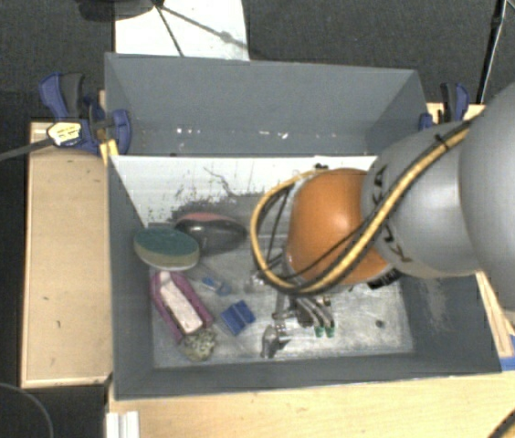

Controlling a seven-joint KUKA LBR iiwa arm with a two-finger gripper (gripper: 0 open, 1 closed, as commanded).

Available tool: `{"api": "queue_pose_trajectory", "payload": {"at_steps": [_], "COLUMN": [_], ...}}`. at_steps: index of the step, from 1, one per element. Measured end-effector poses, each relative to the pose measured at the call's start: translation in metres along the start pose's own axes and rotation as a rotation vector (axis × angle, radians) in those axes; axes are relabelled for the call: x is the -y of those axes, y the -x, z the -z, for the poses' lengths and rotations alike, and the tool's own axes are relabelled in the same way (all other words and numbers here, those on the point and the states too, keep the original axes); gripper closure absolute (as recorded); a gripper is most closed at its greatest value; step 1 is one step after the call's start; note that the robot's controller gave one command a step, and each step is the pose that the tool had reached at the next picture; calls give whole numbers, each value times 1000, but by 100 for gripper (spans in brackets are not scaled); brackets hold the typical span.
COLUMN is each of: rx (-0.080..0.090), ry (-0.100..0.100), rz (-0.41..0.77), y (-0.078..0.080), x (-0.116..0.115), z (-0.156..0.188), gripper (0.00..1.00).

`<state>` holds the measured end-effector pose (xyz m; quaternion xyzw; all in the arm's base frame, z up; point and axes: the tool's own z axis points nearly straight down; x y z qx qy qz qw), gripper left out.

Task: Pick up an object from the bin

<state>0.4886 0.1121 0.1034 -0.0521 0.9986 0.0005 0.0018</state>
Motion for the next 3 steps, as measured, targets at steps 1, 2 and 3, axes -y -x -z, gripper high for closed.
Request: {"api": "queue_pose_trajectory", "payload": {"at_steps": [1,2,3], "rx": [0,7,7], "ry": [0,1,1], "rz": [-198,-198,-190], "y": [3,5,19], "x": [-19,-18,-10], "z": [-29,-28,130], "gripper": [0,100,100]}}
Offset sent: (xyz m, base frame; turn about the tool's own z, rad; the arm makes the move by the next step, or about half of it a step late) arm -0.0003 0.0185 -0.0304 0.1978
